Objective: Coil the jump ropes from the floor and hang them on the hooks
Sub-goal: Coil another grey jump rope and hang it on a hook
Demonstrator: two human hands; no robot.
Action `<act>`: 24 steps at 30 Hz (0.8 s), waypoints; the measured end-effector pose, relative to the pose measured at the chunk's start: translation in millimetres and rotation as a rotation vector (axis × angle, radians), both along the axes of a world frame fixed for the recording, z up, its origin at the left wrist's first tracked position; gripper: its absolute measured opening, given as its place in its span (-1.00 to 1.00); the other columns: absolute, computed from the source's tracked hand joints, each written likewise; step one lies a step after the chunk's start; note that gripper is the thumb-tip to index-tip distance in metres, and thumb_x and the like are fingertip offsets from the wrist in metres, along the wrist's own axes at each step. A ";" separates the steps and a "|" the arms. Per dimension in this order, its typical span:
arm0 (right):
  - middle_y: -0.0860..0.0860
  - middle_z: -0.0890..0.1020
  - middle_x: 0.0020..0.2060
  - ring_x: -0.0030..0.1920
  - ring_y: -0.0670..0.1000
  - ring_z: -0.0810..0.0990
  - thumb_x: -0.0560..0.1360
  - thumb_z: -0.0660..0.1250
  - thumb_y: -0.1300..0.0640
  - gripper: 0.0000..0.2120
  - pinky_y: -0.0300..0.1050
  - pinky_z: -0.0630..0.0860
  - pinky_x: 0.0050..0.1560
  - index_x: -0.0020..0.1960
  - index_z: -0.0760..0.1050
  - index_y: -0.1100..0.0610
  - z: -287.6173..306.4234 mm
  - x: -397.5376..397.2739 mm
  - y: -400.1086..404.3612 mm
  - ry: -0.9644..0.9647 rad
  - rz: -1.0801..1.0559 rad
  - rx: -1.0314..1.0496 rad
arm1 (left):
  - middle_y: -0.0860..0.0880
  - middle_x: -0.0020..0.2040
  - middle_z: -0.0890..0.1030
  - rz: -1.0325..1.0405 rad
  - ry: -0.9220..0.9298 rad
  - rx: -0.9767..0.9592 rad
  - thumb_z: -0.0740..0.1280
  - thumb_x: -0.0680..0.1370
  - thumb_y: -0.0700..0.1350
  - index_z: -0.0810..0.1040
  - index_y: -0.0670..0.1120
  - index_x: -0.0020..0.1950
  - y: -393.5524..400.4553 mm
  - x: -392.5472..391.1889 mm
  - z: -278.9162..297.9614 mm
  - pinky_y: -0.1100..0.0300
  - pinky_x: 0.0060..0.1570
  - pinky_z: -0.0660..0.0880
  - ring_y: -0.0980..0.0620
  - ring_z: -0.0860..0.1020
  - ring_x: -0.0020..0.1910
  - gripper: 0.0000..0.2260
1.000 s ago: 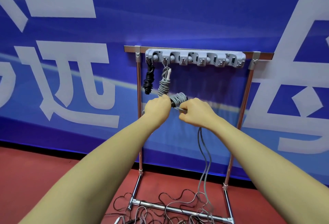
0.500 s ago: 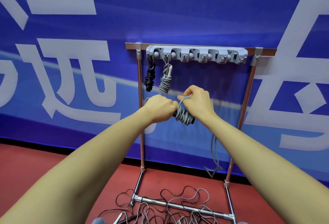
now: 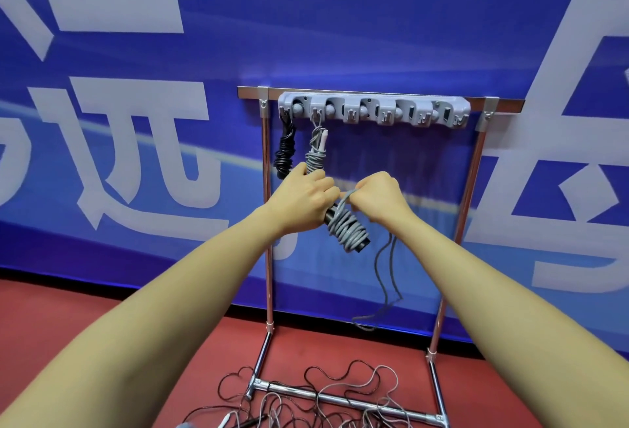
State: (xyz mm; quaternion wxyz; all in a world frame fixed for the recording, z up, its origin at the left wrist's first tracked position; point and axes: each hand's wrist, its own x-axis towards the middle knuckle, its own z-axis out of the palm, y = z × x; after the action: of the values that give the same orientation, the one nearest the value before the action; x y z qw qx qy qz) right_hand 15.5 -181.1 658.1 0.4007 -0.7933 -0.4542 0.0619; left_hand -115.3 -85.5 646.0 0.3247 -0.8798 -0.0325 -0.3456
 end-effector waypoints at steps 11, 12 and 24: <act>0.03 0.41 -0.40 -0.31 0.09 0.37 0.54 0.27 0.08 -0.67 -0.07 0.35 -0.28 -0.38 0.29 0.06 -7.9 8.2 -8.7 -0.122 0.056 -0.038 | -0.21 -0.21 0.57 -0.003 -0.276 -0.913 0.35 0.49 -0.15 0.42 -0.24 0.01 -28.3 5.2 14.9 -0.02 -0.30 0.41 -0.28 0.49 -0.22 -0.79; 0.04 0.41 -0.43 -0.33 0.12 0.38 0.55 0.24 0.02 -0.63 -0.08 0.31 -0.34 -0.40 0.30 0.10 -7.8 6.9 -9.9 -0.197 0.039 -0.080 | -0.21 -0.22 0.55 0.019 -0.340 -1.003 0.33 0.50 -0.15 0.40 -0.23 0.06 -30.4 8.0 17.0 -0.03 -0.29 0.42 -0.27 0.47 -0.24 -0.77; 0.04 0.25 -0.51 -0.36 0.10 0.22 0.38 0.27 0.14 -0.65 -0.13 0.12 -0.44 -0.46 0.16 0.12 6.3 -12.7 -17.9 -0.651 0.216 -0.161 | -0.18 0.07 0.57 0.675 0.079 -0.647 0.16 0.54 -0.33 0.37 -0.24 0.16 -11.8 15.4 1.1 0.07 -0.23 0.32 -0.20 0.56 0.01 -0.81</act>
State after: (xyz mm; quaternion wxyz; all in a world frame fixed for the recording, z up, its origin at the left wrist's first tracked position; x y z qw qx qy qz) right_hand 2.8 -199.0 664.4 0.1624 -0.7478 -0.6331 -0.1167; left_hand -99.9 -97.3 647.1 0.1288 -0.8885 -0.4107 -0.1591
